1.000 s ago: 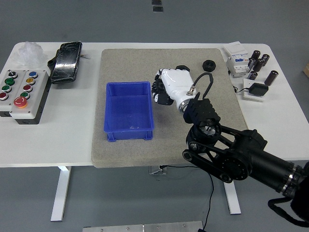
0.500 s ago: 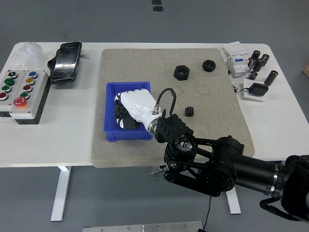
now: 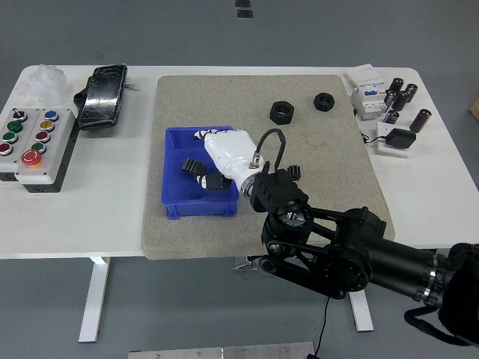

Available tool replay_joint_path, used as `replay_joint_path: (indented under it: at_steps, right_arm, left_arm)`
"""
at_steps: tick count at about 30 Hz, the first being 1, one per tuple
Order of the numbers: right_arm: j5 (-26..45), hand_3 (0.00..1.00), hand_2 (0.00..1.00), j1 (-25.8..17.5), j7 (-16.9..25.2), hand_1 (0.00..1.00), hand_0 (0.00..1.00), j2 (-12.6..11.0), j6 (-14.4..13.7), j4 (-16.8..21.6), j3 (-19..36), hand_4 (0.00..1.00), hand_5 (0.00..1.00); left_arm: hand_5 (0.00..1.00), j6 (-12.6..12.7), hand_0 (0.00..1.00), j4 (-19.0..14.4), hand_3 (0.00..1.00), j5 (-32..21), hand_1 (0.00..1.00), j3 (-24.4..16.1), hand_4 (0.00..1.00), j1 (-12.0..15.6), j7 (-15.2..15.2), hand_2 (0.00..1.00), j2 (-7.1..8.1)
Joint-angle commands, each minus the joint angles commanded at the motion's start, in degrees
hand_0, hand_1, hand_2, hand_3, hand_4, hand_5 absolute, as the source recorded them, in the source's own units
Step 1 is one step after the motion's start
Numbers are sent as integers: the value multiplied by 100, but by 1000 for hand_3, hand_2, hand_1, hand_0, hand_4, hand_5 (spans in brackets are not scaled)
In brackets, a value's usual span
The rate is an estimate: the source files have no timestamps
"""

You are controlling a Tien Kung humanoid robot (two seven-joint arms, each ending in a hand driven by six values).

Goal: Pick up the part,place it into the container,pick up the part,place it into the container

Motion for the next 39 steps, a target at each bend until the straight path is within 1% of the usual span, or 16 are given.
replay_joint_path:
  at_steps: [2, 4, 7, 8, 9, 12, 15, 19, 20, 25, 26, 31, 32, 37, 38, 39]
  right_arm:
    - [-196, 833, 822, -213, -129, 676, 327, -145, -82, 125, 288, 841, 337]
    - [-349, 833, 822, -399, -129, 676, 327, -304, -55, 183, 599, 841, 337]
    - [-491, 833, 822, -596, -129, 676, 327, -534, 260, 62, 999, 841, 337]
    - [-521, 851, 824, -653, -129, 679, 331, -589, 384, -8, 1127, 912, 405]
    - [-529, 851, 824, -718, -129, 679, 331, -631, 512, -97, 1251, 912, 405]
    - [-493, 851, 824, -854, -129, 679, 331, -680, 810, -332, 1498, 912, 405]
    - [-383, 850, 823, -907, -129, 674, 323, -705, 912, -481, 1544, 924, 432]
    - [-253, 850, 823, -883, -129, 674, 323, -721, 989, -678, 1525, 924, 432]
    - [-221, 836, 801, -876, -129, 659, 326, -722, 990, -718, 1516, 894, 392]
    - [-47, 836, 801, -843, -129, 659, 326, -709, 897, -839, 1423, 894, 392]
    - [-18, 723, 708, -835, -129, 595, 314, -701, 868, -854, 1398, 634, 227]
    - [132, 723, 708, -789, -129, 595, 314, -643, 662, -981, 1244, 634, 227]
    - [150, 609, 567, -784, -129, 533, 285, -636, 642, -1004, 1219, 97, 179]
    - [196, 609, 567, -772, -129, 533, 285, -629, 585, -1082, 1085, 97, 179]
    - [183, 451, 411, -773, -129, 461, 241, -632, 574, -1083, 1070, 2, 58]
    - [154, 451, 411, -772, -129, 461, 241, -636, 564, -1077, 1057, 2, 58]
  left_arm:
    - [401, 0, 617, 0, 639, 4, 506, -4, 631, 2, -7, 550, -10]
    - [401, 0, 617, 0, 639, 20, 506, -20, 631, 14, -3, 550, -20]
    - [401, 5, 617, 0, 639, 53, 506, -57, 631, 31, 12, 550, -27]
    - [401, 6, 617, 0, 639, 66, 508, -70, 630, 34, 16, 548, -29]
    - [401, 6, 617, 0, 639, 74, 508, -78, 630, 35, 18, 548, -30]
    - [401, 4, 617, 0, 639, 98, 508, -88, 630, 26, 14, 548, -33]
    - [402, -2, 617, 0, 639, 91, 506, -65, 629, 13, 0, 549, -33]
    - [402, -9, 617, 0, 639, 98, 506, -49, 629, 1, -10, 549, -28]
    - [401, -10, 617, 0, 638, 98, 504, -47, 628, 0, -10, 548, -29]
    - [401, -8, 617, 0, 638, 106, 504, -55, 628, 1, -3, 548, -32]
    - [401, -8, 617, 0, 638, 107, 504, -56, 627, 2, -2, 550, -32]
    - [401, -8, 617, 0, 638, 104, 504, -54, 627, -6, -6, 550, -34]
    - [400, -9, 617, 0, 637, 101, 506, -50, 626, -8, -7, 550, -34]
    - [400, -10, 617, 0, 637, 87, 506, -40, 626, -14, -17, 550, -33]
    - [402, -9, 617, 0, 638, 82, 506, -36, 625, -13, -21, 548, -32]
    - [402, -4, 617, 0, 638, 69, 506, -27, 625, -12, -33, 548, -32]
